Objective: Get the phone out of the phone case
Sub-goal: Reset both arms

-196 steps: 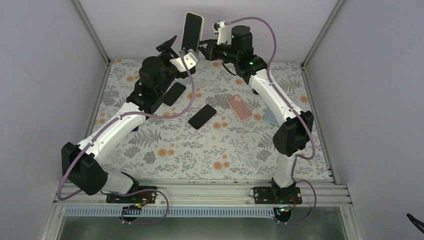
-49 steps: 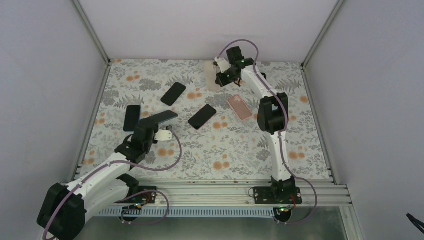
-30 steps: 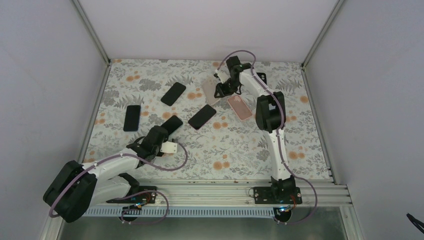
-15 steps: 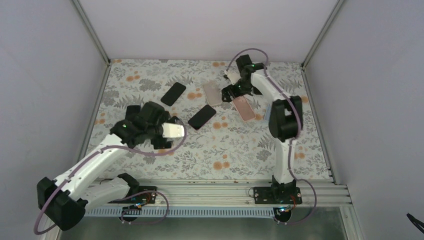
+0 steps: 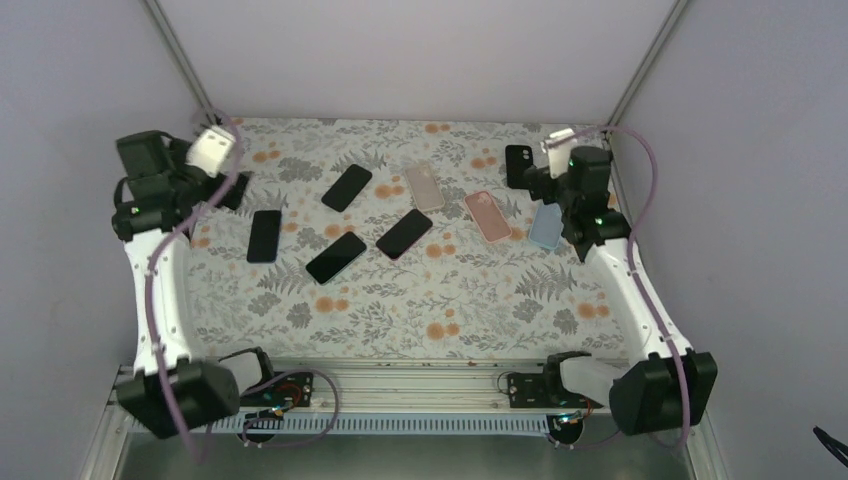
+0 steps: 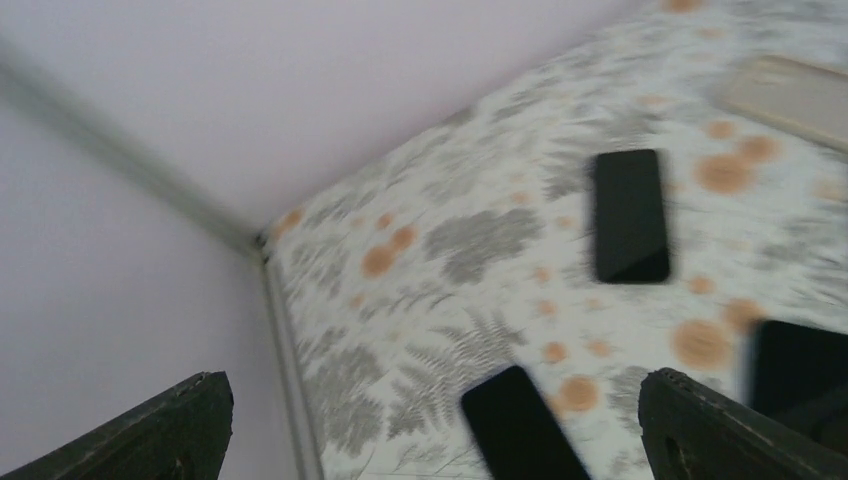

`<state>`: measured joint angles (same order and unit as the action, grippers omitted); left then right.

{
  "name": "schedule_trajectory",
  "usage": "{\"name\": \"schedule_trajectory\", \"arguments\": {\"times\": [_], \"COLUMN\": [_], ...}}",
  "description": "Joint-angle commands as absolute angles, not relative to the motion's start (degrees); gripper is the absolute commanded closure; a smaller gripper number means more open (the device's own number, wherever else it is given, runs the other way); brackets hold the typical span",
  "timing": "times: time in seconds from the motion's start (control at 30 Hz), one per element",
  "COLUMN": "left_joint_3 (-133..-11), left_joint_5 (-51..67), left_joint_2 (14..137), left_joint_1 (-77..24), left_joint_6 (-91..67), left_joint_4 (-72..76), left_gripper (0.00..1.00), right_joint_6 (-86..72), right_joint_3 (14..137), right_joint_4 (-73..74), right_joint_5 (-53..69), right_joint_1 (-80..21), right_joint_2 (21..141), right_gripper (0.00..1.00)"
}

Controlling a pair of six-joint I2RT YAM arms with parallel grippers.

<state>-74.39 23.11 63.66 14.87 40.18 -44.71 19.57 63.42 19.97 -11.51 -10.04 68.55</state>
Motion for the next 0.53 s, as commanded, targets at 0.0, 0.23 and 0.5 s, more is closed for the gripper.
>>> {"name": "schedule_trajectory", "arguments": {"times": [0.0, 0.23, 0.5], "left_joint_3": [-68.8, -55.5, -51.1], "left_joint_5": [27.2, 24.5, 31.5], "left_joint_2": [68.4, 68.1, 68.3], "left_joint_1": [28.6, 37.6, 37.7], "left_joint_6": [23.3, 13.7, 14.6], "left_joint_4": [-28.4, -15.7, -16.2], "left_gripper": [0.0, 0.0, 0.0], "right_joint_6": [16.2, 13.7, 14.1], "right_joint_3": [52.7, 52.0, 53.8], "right_joint_4": [3.2, 1.6, 4.7], "right_joint_5": [-14.1, -15.4, -18.6], "right_joint_1": [-5.3, -4.7, -5.3], "right_joint_2": [65.3, 70.1, 79.2], "right_gripper": [0.0, 0.0, 0.0]}}
